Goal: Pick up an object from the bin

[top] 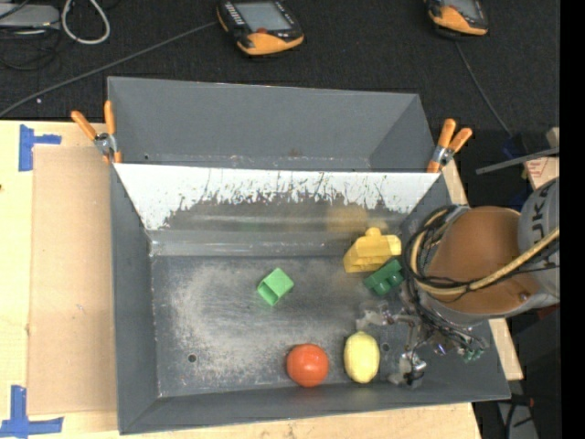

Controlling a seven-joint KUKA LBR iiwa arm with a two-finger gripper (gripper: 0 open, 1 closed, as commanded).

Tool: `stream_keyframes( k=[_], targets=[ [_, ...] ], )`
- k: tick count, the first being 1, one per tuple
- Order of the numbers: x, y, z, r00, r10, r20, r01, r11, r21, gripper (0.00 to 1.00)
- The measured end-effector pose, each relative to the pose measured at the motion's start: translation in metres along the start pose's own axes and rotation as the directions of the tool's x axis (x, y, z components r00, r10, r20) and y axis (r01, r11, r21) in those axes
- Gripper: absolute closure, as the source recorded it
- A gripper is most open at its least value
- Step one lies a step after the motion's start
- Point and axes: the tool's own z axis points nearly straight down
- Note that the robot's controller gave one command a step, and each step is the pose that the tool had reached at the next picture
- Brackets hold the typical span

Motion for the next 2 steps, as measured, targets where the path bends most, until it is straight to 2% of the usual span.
stream_keyframes(
  k=[1, 2],
  targets=[
    [-0.002, 0.011, -0.009, 1.000, 0.018, 0.005, -0.018, 1.000, 0.004, 0.00],
    [-0.008, 0.040, -0.016, 0.964, -0.267, 0.008, 0.267, 0.964, 0.007, 0.00]
  ],
)
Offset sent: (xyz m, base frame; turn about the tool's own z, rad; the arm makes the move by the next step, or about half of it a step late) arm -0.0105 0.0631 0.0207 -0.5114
